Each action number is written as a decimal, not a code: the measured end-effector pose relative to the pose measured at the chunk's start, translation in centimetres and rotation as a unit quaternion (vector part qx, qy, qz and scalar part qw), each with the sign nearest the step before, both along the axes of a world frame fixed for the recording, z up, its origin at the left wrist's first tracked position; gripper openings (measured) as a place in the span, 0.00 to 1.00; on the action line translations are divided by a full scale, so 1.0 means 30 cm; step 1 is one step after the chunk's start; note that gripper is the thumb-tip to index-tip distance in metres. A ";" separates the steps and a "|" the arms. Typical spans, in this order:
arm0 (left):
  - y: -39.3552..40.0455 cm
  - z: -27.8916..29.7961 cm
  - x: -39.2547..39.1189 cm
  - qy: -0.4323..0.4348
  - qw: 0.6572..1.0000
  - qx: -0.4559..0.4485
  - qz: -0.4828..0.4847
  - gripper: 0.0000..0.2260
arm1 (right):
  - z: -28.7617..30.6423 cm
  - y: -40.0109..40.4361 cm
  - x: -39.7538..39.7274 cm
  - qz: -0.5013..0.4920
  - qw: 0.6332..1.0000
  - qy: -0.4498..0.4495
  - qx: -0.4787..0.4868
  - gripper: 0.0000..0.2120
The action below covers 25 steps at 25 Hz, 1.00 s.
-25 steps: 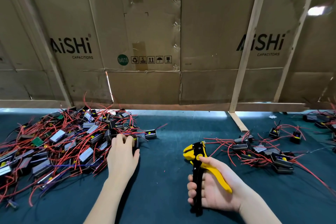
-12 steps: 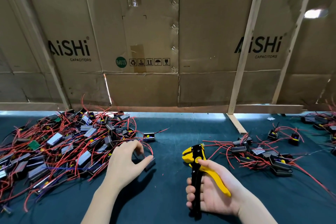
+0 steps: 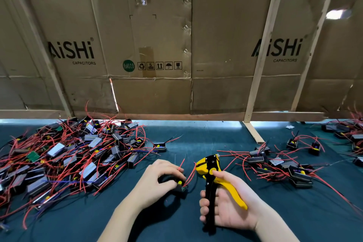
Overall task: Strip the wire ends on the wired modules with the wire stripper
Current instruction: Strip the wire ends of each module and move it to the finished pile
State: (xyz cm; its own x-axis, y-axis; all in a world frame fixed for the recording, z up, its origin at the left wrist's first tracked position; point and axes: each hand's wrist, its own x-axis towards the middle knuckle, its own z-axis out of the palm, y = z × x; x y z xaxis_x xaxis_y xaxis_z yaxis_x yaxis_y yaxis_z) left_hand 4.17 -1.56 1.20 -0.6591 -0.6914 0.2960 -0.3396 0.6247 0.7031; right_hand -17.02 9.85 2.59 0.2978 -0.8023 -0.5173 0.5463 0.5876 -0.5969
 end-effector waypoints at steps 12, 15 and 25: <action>0.011 -0.005 -0.045 0.133 0.983 0.125 0.031 0.06 | -0.011 -0.015 0.009 -0.107 0.988 0.015 -0.108 0.17; 0.016 0.000 -0.064 0.164 0.972 0.168 0.011 0.03 | -0.029 -0.026 -0.001 -0.153 0.974 0.026 -0.167 0.17; 0.001 -0.027 -0.061 0.166 0.968 0.147 0.115 0.09 | -0.022 -0.006 -0.035 -0.129 0.890 0.344 -0.270 0.21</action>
